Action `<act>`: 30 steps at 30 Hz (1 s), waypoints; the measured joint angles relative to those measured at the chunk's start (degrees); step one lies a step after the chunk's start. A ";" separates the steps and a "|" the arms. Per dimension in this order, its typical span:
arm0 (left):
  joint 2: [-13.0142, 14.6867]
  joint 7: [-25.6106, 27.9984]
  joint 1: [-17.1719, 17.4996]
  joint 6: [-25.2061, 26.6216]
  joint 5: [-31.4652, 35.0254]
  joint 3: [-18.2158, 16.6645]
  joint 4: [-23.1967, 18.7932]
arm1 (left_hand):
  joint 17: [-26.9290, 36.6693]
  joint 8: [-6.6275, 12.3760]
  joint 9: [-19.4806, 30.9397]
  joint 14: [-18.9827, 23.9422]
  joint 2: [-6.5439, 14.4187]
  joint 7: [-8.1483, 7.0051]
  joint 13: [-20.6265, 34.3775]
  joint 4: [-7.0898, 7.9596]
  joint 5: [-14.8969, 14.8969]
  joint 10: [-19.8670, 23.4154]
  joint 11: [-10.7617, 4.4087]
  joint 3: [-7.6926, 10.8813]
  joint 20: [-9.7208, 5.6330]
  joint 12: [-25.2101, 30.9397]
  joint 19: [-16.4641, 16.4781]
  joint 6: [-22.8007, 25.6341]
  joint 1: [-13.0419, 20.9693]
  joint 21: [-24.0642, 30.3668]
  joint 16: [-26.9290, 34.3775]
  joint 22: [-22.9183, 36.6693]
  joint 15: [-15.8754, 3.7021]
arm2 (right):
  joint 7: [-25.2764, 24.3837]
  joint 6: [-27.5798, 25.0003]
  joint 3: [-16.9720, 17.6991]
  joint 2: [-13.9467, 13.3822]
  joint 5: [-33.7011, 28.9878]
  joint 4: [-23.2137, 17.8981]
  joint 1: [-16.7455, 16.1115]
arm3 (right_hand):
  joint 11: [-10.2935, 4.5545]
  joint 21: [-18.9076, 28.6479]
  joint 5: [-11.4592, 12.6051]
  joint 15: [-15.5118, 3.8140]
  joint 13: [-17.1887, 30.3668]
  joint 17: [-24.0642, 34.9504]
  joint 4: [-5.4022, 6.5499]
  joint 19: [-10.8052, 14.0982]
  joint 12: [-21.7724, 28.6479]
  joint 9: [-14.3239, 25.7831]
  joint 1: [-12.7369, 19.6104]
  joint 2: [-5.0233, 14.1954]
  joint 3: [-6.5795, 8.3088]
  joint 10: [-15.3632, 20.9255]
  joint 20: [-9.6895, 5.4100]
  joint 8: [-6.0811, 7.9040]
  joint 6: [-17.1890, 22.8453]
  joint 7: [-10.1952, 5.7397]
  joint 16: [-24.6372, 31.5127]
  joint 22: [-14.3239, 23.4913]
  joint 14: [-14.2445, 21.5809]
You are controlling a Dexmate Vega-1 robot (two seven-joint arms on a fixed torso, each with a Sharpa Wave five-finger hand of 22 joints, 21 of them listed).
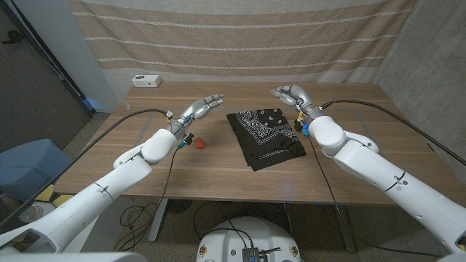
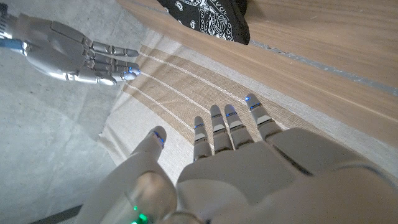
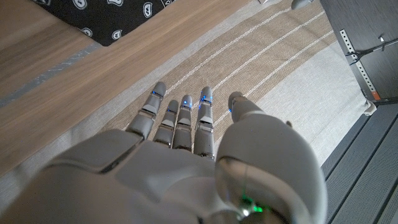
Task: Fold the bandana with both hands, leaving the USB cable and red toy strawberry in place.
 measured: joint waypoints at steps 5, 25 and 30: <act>0.00 0.24 0.00 -1.06 -5.27 0.00 0.00 | 0.00 0.00 0.00 -0.57 0.00 0.30 -0.20 0.23 0.00 -0.55 -0.06 0.22 -0.30 0.00 -0.30 -0.30 0.00 0.00 0.00 0.00 0.00 | 0.00 0.00 0.38 1.26 0.00 1.53 -1.67 | -0.31 0.44 0.00 -0.25 0.00 0.00 -0.31 0.52 0.00 0.00 0.30 0.30 0.31 0.31 -0.10 -0.44 0.21 -0.21 0.30 -0.14 0.69; -2.74 -2.54 4.63 -3.57 -20.34 -5.02 3.21 | -0.27 0.73 0.01 -1.49 -0.75 0.84 -0.79 2.50 0.43 -0.68 0.52 -0.21 -0.40 -0.24 -0.81 0.24 -1.35 -0.40 0.00 0.01 0.30 | -6.96 -0.89 -1.92 0.79 -18.75 0.00 -6.35 | -3.17 0.03 0.25 -1.39 0.01 -1.30 -4.90 0.05 -0.95 0.27 5.47 -0.74 4.00 -1.40 -0.09 -1.74 -0.34 -3.19 -1.47 -0.13 -0.51; -3.05 -3.21 4.65 -3.80 -22.31 -5.23 3.81 | -0.53 0.73 0.01 -1.50 -0.75 0.84 -1.06 2.93 0.43 -0.68 0.52 -0.22 -0.40 -0.25 -0.81 0.24 -1.82 -0.40 0.00 0.01 0.29 | -6.23 -3.50 -2.58 -0.23 -21.80 -1.31 -7.53 | -3.75 -0.53 0.25 -2.02 0.02 -1.95 -6.67 -0.82 -1.59 0.27 7.15 -2.12 5.09 -2.25 -0.51 -2.06 -0.44 -3.50 -2.32 -0.13 -1.51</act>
